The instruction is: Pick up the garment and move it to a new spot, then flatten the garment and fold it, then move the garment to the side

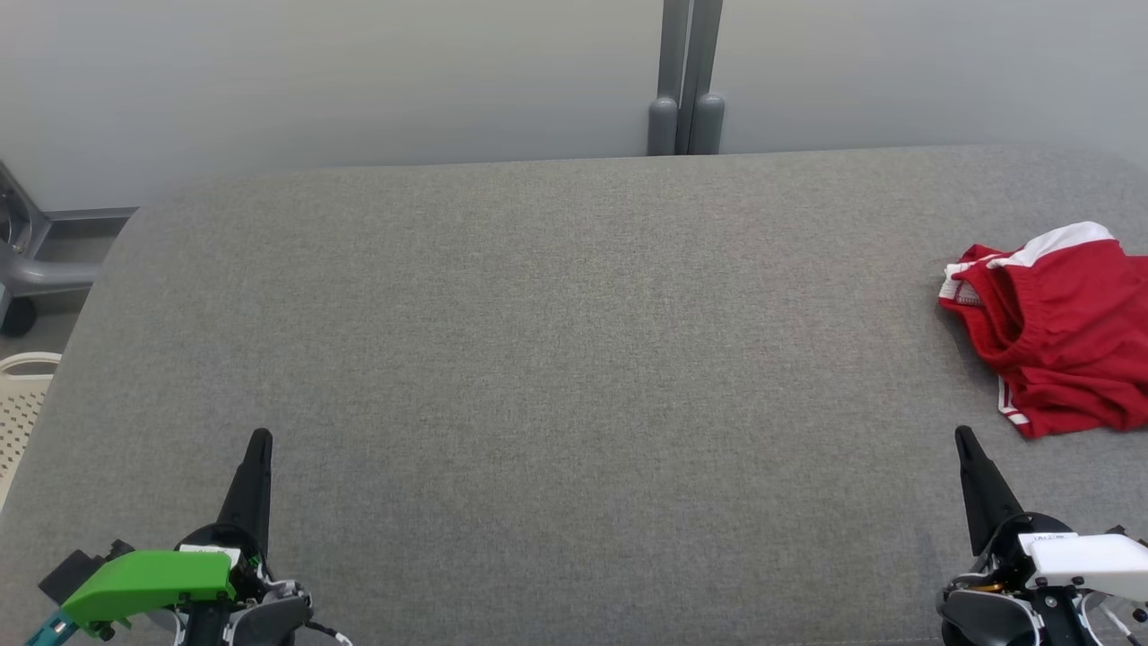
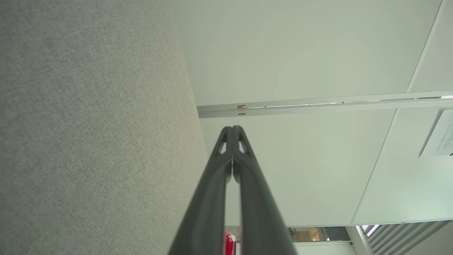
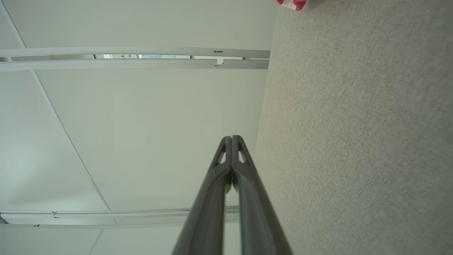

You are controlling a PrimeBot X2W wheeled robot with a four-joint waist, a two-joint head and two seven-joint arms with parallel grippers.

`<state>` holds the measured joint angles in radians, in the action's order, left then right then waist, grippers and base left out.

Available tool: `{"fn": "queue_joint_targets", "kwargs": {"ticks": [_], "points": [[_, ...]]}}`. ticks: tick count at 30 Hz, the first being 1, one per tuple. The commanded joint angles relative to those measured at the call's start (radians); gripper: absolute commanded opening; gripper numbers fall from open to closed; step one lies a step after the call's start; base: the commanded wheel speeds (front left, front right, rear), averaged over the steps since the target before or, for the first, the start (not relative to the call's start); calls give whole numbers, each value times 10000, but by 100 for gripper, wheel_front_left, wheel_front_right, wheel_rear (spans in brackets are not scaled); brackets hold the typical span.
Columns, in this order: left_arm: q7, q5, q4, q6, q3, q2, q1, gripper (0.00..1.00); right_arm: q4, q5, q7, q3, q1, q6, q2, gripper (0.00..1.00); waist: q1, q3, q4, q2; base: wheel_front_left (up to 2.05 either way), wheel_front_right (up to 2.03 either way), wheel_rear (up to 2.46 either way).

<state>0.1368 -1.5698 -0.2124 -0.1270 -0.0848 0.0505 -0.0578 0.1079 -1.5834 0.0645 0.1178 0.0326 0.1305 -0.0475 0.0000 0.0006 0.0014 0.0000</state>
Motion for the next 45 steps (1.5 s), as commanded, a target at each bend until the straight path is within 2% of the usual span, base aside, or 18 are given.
{"fn": "queue_joint_targets", "kwargs": {"ticks": [1, 6, 45], "points": [[73, -259, 60, -51, -47, 0, -195, 0, -97, -217, 75, 36, 91, 4, -48, 0, 0, -2, -4, 0, 0, 0, 0], [164, -526, 82, -67, -70, -3, -201, 0, -163, -528, 125, 51, 109, 4, -49, 0, 0, -8, -14, 0, 0, 0, 0], [163, -498, 80, -66, -65, -2, -188, 0, -151, -477, 125, 48, 107, 4, -48, 0, 0, -8, -14, 0, 0, 0, 0]]}}
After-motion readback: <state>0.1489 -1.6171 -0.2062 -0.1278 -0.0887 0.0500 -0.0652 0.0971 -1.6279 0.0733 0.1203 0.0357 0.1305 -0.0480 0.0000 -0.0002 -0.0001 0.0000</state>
